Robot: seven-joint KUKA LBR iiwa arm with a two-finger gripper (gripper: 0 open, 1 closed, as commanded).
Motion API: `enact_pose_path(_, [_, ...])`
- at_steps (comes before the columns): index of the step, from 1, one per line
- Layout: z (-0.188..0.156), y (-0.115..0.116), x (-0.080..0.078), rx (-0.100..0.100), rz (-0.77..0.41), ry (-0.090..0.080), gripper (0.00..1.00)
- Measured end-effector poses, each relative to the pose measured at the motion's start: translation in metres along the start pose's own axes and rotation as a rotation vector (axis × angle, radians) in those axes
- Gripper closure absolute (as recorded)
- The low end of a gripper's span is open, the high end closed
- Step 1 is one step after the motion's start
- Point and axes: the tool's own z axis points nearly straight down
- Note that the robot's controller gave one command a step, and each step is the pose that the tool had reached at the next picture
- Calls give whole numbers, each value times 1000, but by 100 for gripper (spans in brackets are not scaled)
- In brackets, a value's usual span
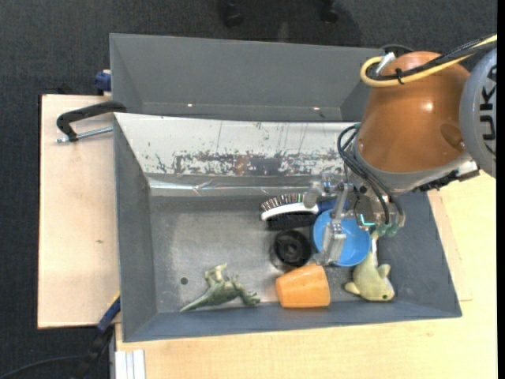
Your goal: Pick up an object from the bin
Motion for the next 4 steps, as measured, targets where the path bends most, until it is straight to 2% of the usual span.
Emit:
enact_pose_path(1, [137, -3, -21, -2, 54, -3, 0])
enact_pose_path(2, [167, -73, -20, 0, 59, -22, 0])
enact_pose_path(3, [168, 9, -12, -1, -416, -9, 0])
enact_pose_path(4, [167, 6, -12, 1, -411, -9, 100])
